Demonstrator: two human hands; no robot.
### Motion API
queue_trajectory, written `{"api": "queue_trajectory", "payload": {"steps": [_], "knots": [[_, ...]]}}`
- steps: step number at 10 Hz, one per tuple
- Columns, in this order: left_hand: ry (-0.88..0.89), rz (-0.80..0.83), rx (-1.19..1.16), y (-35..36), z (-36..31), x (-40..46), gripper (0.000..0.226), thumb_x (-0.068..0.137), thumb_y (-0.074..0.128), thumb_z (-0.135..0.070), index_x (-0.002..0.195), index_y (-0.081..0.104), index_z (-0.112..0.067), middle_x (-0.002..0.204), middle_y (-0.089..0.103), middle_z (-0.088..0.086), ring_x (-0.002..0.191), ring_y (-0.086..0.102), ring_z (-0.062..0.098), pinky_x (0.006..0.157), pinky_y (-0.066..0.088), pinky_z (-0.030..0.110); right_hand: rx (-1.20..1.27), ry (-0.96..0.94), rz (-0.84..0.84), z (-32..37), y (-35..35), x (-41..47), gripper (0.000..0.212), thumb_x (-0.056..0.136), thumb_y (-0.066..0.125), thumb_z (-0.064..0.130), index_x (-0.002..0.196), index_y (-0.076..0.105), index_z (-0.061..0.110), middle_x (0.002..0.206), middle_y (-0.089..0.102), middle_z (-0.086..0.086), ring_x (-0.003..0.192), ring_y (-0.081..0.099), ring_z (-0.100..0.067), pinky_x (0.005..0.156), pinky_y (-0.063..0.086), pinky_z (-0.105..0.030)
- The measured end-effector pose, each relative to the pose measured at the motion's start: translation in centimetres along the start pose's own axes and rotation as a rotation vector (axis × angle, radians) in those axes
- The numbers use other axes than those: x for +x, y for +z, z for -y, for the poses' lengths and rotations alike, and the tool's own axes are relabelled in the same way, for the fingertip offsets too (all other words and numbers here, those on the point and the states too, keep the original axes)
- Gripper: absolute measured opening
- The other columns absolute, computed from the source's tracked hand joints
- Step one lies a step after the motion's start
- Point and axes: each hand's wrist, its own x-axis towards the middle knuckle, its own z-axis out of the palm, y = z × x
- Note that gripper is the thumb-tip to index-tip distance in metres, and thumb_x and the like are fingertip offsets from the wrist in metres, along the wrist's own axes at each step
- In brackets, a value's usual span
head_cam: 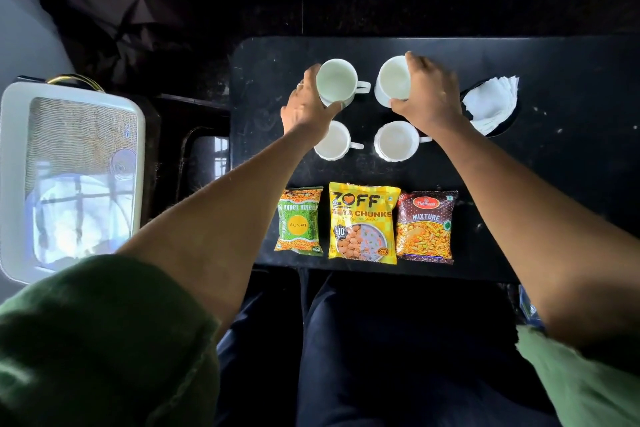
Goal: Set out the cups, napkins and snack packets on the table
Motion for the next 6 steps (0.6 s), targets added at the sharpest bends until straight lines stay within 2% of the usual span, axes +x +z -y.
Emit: {"api": "queue_trajectory", "payload": {"steps": [2, 3, 4, 6], "knots": [[0.012, 0.004, 0.007, 0.0, 0.1, -0.1, 0.073, 0.087, 0.063, -0.036, 0.147, 0.023, -0.022, 0.136, 0.051, 0.008, 0.123, 0.049, 0.028, 0.100, 0.041, 0.047, -0.009, -0.011, -0.007, -0.1, 0.5, -0.2, 0.074, 0.081, 0.063, 0.022, 0.144, 0.026, 0.005, 0.143, 0.041, -0.015, 0.126, 0.045, -0.034, 0.099, 0.035, -0.044], [0.051, 0.029, 0.061, 0.1, 0.2, -0.4, 0.084, 0.088, 0.060, -0.040, 0.152, 0.009, -0.022, 0.152, 0.034, 0.007, 0.136, 0.036, 0.029, 0.105, 0.037, 0.049, -0.037, -0.014, 0.000, 0.0, 0.7, -0.3, 0.076, 0.084, 0.061, 0.024, 0.146, 0.021, 0.006, 0.150, 0.032, -0.017, 0.132, 0.039, -0.034, 0.104, 0.031, -0.046], [0.074, 0.043, 0.116, -0.1, 0.2, -1.0, 0.091, 0.088, 0.058, -0.044, 0.152, -0.002, -0.020, 0.161, 0.010, 0.002, 0.145, 0.020, 0.029, 0.112, 0.029, 0.051, -0.042, -0.002, 0.002, -0.2, 0.8, -1.0, 0.081, 0.085, 0.059, 0.031, 0.149, 0.014, 0.008, 0.156, 0.017, -0.019, 0.138, 0.029, -0.036, 0.109, 0.025, -0.048], [0.191, 0.003, 0.202, -1.3, 0.5, -3.1, 0.086, 0.090, 0.053, -0.043, 0.152, 0.000, -0.018, 0.162, 0.002, 0.001, 0.148, 0.008, 0.025, 0.119, 0.014, 0.046, -0.029, 0.011, -0.102, -0.4, 0.6, -4.5, 0.074, 0.090, 0.051, 0.036, 0.148, 0.016, 0.006, 0.156, 0.017, -0.018, 0.140, 0.024, -0.036, 0.114, 0.021, -0.046]]}}
